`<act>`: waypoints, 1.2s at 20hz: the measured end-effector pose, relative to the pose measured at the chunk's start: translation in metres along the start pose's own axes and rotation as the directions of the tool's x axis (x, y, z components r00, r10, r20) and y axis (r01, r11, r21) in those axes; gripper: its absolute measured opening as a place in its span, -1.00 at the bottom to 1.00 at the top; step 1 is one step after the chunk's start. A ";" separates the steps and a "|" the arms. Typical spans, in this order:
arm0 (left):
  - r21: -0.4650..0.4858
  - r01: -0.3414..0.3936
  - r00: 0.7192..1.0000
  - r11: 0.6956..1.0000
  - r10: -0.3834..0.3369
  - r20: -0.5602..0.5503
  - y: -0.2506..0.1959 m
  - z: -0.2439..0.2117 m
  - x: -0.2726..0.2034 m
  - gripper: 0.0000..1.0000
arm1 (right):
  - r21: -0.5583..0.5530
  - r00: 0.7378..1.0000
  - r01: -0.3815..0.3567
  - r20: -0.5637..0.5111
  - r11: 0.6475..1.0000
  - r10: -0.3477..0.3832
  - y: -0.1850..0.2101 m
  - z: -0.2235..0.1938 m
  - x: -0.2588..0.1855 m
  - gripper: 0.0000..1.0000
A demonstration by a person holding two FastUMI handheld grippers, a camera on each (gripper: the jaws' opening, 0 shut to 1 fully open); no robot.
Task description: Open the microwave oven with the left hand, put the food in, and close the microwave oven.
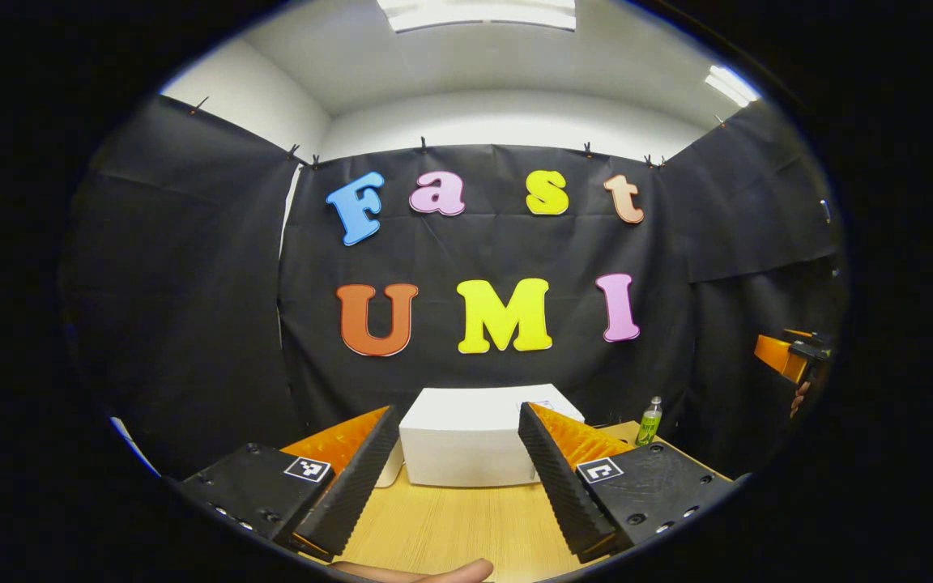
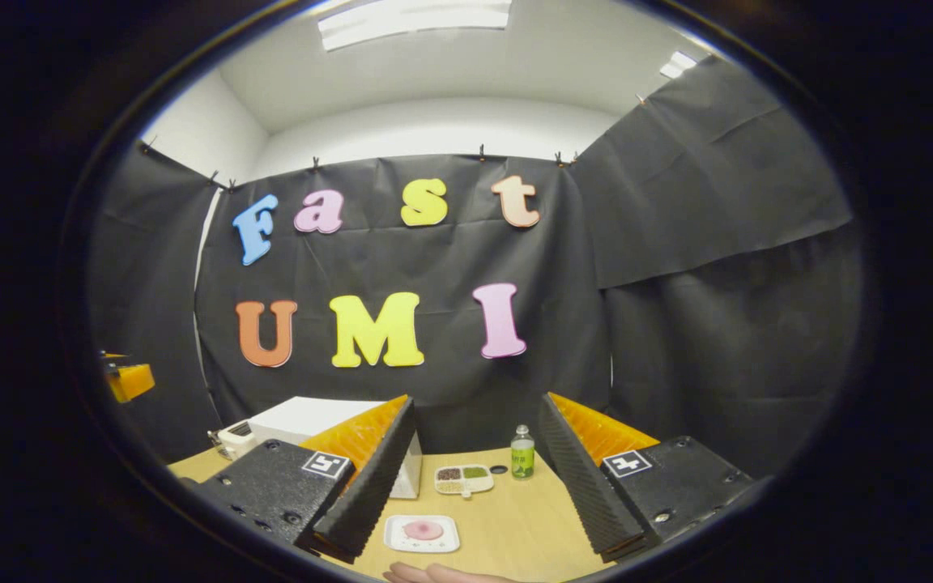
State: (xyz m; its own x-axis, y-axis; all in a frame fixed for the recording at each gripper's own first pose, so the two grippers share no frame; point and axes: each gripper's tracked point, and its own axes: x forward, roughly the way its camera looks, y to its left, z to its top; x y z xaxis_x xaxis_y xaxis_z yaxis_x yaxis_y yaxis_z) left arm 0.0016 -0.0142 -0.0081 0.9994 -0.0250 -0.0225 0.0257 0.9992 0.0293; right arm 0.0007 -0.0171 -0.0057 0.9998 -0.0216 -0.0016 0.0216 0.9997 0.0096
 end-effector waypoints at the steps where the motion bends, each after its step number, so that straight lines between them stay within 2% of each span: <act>1: -0.001 0.003 1.000 1.000 -0.003 -0.003 -0.002 -0.001 0.001 0.89 | 0.000 1.000 0.001 -0.002 1.000 -0.001 -0.001 0.000 0.001 0.96; 4: 0.007 0.019 1.000 1.000 -0.019 -0.013 -0.008 -0.007 0.004 0.89 | 0.002 1.000 0.000 -0.008 1.000 0.000 -0.005 -0.006 0.003 0.96; 5: 0.008 0.025 0.999 1.000 -0.025 -0.020 -0.012 -0.011 0.006 0.65 | 0.004 1.000 -0.004 -0.011 1.000 0.004 -0.005 -0.008 0.005 0.96; 7: 0.004 0.042 0.999 0.999 -0.042 -0.036 -0.023 -0.019 0.013 0.65 | 0.008 1.000 -0.016 -0.006 1.000 0.016 -0.006 -0.012 0.006 0.96; 8: -0.001 0.053 0.997 0.999 -0.053 -0.047 -0.031 -0.026 0.018 0.88 | 0.009 1.000 -0.019 -0.001 1.000 0.019 -0.007 -0.014 0.006 0.96; 9: -0.004 0.072 0.996 0.997 -0.072 -0.059 -0.040 -0.033 0.023 0.88 | 0.010 1.000 -0.022 0.007 1.000 0.022 -0.010 -0.016 0.007 0.97; 10: -0.006 0.093 0.993 0.996 -0.094 -0.067 -0.050 -0.038 0.031 0.65 | 0.011 1.000 -0.028 0.011 1.000 0.028 -0.012 -0.017 0.008 0.96; 12: -0.003 0.101 0.991 0.995 -0.101 -0.085 -0.062 -0.052 0.047 0.65 | 0.021 0.999 -0.040 -0.001 0.999 0.040 -0.015 -0.025 0.006 0.96; 13: 0.000 0.093 0.991 0.996 -0.093 -0.095 -0.066 -0.060 0.057 0.88 | 0.030 0.999 -0.043 0.005 0.999 0.043 -0.017 -0.024 0.006 0.96; 16: -0.022 0.114 0.985 0.993 -0.116 -0.129 -0.091 -0.092 0.091 0.88 | 0.034 0.999 -0.038 0.030 0.999 0.037 -0.027 -0.021 0.002 0.96; 19: -0.043 0.139 0.983 0.989 -0.144 -0.118 -0.113 -0.119 0.132 0.88 | 0.035 0.997 -0.076 0.035 0.996 0.075 -0.026 -0.024 -0.002 0.97; 24: -0.089 0.150 0.979 0.985 -0.160 -0.123 -0.145 -0.168 0.193 0.89 | 0.010 0.995 -0.081 0.051 0.997 0.080 -0.042 -0.033 0.005 0.96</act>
State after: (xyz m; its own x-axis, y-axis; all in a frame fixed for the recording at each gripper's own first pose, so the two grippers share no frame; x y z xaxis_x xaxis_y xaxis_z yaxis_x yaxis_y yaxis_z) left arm 0.1872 -0.1593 -0.1850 0.9721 -0.1808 -0.1495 0.1730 0.9829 -0.0638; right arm 0.0044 -0.0584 -0.0391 0.9970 0.0582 0.0500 -0.0593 0.9981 0.0195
